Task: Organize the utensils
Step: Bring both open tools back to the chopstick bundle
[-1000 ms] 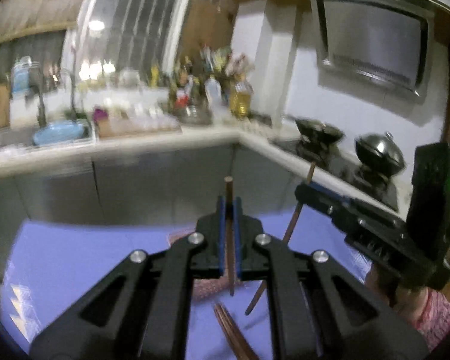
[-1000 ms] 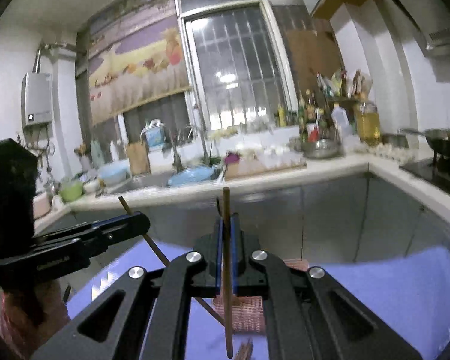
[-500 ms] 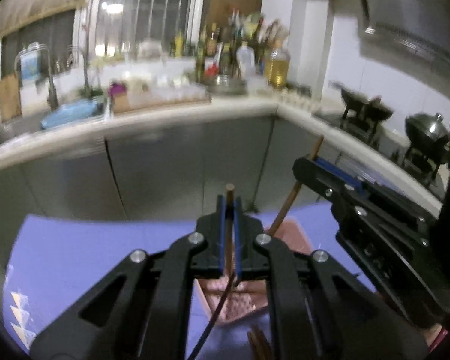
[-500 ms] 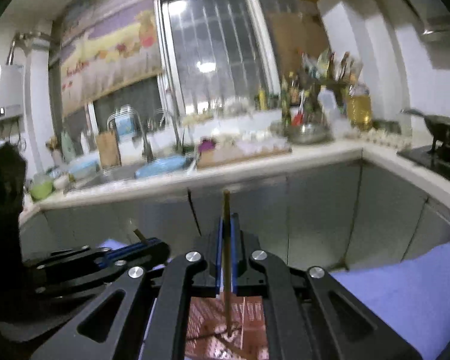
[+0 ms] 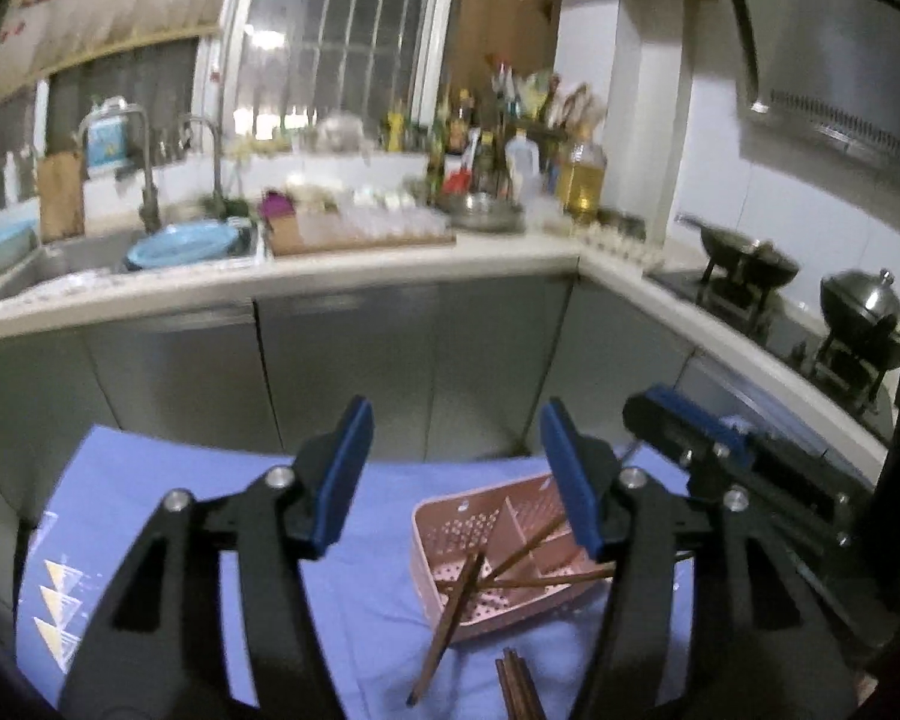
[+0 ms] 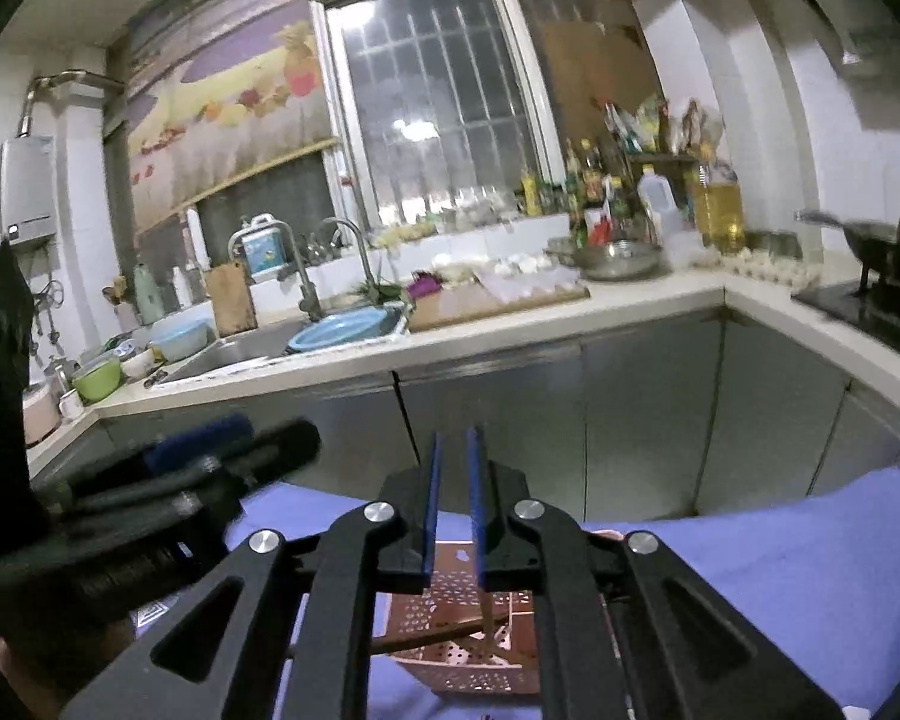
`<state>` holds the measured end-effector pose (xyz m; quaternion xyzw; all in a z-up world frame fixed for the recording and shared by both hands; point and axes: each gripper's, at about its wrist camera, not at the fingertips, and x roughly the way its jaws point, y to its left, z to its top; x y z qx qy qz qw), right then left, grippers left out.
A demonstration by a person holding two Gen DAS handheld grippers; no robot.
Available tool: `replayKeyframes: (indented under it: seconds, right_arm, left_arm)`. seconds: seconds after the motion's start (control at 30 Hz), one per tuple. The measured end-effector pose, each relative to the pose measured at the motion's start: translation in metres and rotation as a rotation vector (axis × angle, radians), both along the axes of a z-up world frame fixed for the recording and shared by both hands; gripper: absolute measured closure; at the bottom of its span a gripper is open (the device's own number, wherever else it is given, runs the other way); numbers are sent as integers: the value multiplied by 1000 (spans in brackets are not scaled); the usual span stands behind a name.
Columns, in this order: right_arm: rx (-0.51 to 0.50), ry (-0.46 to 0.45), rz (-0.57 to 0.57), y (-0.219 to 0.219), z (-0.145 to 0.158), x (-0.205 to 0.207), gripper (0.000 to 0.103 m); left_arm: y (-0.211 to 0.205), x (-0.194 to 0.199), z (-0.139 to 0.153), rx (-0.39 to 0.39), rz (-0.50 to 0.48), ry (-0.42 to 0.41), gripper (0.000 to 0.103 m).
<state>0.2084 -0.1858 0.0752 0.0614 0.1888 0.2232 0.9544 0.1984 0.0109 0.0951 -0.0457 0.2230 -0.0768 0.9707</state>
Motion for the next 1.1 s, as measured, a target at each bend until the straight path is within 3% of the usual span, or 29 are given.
replayKeyframes:
  seconds: [0.17,0.23,0.33,0.43,0.53,0.57,0.6,0.67,0.73,0.8,0.87,0.93,1.03,1.1]
  right_arm:
    - [13,-43,29,-6,13,-36,86]
    - [33,-48,35,-11,14,-48,76]
    - [84,-62,53,-25,7,-80,61]
    - [96,-56,67,-37,-17,-111,60]
    - [8,42,46,-38,-65,-134,61]
    - [-37,115,44,-35,-88,-138,62]
    - [-60,164,44,-34,-103,-142,68]
    - [-109,282,43,-29,-140,-149,76]
    - [-134,344,47,-26,-161,-156,79]
    - [-166,380,47,-21,-177,-165,79]
    - [-180,426,60,-17,-189,-170,79]
    - [-217,454,60,-12,-197,-172,80]
    - [-263,504,74,-4,-211,-170,81]
    - [-288,487,69,-3,-215,-173,81]
  left_arm:
    - [17,-48,20,-65,-10,-70,47]
    - [27,-71,21,-106,-26,-88,47]
    - [38,-105,12,-133,-48,-105,47]
    - [43,-134,-13,-107,-83,-87,47]
    - [41,-149,-55,-63,-113,8,47]
    - [39,-150,-71,-56,-126,54,47]
    - [34,-150,-94,-52,-149,125,47]
    - [28,-148,-128,-53,-166,225,56]
    - [19,-145,-166,-68,-185,345,64]
    - [9,-145,-194,-68,-187,420,64]
    - [-4,-144,-210,-39,-190,459,65]
    - [-17,-142,-225,-18,-210,503,74]
    - [-31,-138,-234,-8,-230,533,74]
    - [-40,-135,-238,-4,-247,551,74]
